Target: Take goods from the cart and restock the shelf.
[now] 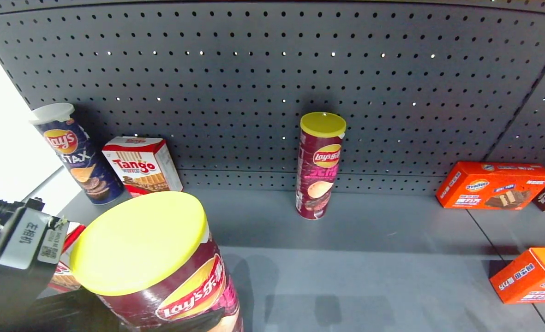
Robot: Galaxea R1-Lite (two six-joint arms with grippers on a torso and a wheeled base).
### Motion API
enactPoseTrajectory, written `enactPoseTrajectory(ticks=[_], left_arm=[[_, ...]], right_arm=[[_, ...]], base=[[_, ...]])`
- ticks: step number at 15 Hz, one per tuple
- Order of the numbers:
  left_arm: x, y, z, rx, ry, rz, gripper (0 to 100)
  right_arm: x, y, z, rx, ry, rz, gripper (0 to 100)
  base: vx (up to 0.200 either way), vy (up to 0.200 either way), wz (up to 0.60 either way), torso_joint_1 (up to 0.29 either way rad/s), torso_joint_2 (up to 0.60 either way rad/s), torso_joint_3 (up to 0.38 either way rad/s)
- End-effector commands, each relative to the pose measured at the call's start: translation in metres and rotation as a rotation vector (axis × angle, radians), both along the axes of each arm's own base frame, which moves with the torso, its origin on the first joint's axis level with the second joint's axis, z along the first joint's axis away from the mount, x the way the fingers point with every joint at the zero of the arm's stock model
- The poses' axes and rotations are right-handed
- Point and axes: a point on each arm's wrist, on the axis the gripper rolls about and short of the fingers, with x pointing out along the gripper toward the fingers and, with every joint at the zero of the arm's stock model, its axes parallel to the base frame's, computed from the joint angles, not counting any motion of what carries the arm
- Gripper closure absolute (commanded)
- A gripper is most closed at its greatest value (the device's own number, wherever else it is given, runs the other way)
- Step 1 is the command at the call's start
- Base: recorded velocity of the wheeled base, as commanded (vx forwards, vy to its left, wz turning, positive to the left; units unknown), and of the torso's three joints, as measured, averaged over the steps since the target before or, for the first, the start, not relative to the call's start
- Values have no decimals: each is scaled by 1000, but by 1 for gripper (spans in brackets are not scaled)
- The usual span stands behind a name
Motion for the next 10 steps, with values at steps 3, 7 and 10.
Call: enactPoseTrajectory(ticks=[3,7,10], left_arm=[[-2,2,-3,4,6,5,100],[-5,5,-4,0,1,6,100],[-5,5,-3,-4,2,7,100]], right_arm=[[71,34,18,-56,113,218,0],[109,53,21,-47,78,345,0],[128,62,21,-60,82,456,0]], base=[[0,0,0,0,0,0],[0,0,0,0,0,0],[0,0,0,0,0,0]])
